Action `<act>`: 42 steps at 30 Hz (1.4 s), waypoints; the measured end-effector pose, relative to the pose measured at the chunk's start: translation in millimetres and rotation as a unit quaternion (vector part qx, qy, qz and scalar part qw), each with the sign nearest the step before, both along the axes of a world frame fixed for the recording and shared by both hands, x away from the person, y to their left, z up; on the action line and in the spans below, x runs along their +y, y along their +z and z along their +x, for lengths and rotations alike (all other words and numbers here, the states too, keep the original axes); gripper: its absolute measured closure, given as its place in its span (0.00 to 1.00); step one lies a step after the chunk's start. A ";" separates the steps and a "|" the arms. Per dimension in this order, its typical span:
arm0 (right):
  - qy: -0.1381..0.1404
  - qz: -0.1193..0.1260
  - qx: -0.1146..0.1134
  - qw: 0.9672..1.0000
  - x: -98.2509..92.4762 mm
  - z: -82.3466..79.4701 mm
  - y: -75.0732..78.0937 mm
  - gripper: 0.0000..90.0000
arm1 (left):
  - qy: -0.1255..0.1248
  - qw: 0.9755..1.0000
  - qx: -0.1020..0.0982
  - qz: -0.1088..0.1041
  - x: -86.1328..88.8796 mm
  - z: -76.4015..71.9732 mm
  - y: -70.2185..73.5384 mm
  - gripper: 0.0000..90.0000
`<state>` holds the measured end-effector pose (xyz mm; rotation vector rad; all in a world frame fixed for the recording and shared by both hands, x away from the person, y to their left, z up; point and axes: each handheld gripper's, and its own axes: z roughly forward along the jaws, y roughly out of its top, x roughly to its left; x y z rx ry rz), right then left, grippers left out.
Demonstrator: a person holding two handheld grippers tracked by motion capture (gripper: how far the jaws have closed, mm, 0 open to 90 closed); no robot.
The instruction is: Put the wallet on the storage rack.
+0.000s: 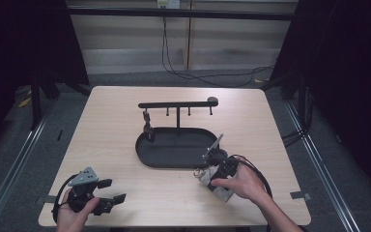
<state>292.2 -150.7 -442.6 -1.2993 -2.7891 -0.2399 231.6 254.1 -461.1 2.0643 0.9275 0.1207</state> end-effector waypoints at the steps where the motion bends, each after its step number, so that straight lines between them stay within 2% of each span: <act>1: 0.000 -0.001 0.001 1.000 -0.5 0.4 0.5 0.38 | 0.000 1.000 0.001 0.000 0.1 0.5 -0.3 0.22; 4: -0.001 -0.007 0.003 1.000 -1.5 2.2 3.3 0.38 | 0.002 1.000 0.001 0.000 1.4 1.2 -0.5 0.22; 11: 0.005 -0.010 -0.008 1.000 -0.9 1.2 15.7 0.38 | 0.000 1.000 0.001 0.000 2.6 1.2 0.0 0.22; 20: 0.010 -0.006 -0.007 1.000 -3.5 4.4 25.1 0.39 | 0.004 1.000 0.003 -0.002 2.2 1.7 -0.6 0.22; 30: 0.007 -0.002 -0.011 1.000 -1.8 6.6 34.1 0.39 | -0.005 1.000 0.002 0.000 0.7 -0.3 0.3 0.22; 42: 0.007 -0.018 -0.018 1.000 1.2 11.3 51.8 0.39 | -0.004 1.000 0.003 -0.006 1.4 -0.7 0.6 0.22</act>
